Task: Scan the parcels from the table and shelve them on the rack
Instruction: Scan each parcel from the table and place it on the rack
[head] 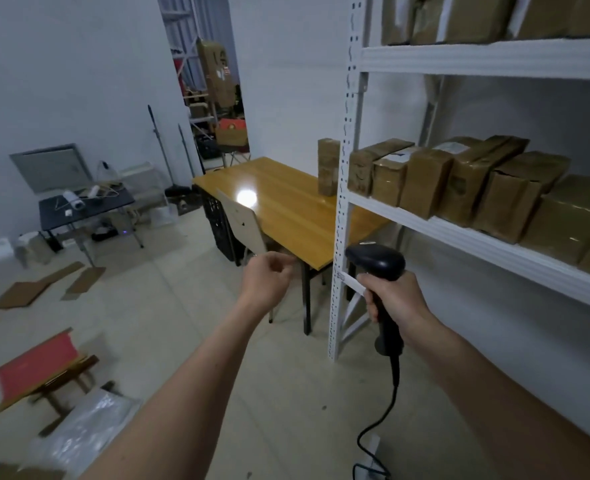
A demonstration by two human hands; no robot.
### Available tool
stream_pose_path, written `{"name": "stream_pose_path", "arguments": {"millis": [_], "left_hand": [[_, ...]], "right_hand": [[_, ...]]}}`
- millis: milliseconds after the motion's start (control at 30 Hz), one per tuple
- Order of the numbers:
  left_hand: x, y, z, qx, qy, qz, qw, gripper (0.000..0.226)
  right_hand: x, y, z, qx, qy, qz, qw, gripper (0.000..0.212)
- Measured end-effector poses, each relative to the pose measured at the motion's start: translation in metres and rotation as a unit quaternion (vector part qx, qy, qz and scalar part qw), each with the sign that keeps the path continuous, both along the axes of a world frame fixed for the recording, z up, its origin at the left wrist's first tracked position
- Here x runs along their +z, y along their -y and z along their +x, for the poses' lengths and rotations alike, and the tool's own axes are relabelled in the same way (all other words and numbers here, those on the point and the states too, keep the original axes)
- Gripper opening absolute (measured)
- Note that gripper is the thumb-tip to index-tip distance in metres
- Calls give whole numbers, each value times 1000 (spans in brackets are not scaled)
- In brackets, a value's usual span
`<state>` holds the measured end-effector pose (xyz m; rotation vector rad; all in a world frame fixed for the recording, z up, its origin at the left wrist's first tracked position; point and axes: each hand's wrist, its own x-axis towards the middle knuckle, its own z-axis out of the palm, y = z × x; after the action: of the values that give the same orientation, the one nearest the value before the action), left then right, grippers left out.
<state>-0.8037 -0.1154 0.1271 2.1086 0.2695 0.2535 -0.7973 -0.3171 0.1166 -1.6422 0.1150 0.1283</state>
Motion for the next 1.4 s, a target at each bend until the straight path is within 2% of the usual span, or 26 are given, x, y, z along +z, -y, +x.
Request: {"name": "stream_pose_path", "arguments": {"millis": [167,333,433,633,833,1100,1400], "left_hand": [[-11,-64,10,30,-15,4,999,22],[-31,-134,48,64,-71,8,995,23],[-37,-167,94,68,-82,15,994,24],[-28,-211,223,27,-108,42,993,27],[-41,-237,317,-2,-140,23,990,29],[-52,-245,414,-29,-174,15,984,29],[-50,-210,587,-162,-178,38,970,29]], "right_hand": [[-6,-59,41,38,-6,26,999,25],[-21,-120,100,65,-19,45,997,21],[-28,-152,150,75,-26,55,995,19],[-33,-200,267,64,-51,46,996,29],[-33,-224,365,32,-54,31,998,25],[-45,-232,439,-4,-96,43,994,21],[-50,-232,551,-93,-93,68,989,21]]}}
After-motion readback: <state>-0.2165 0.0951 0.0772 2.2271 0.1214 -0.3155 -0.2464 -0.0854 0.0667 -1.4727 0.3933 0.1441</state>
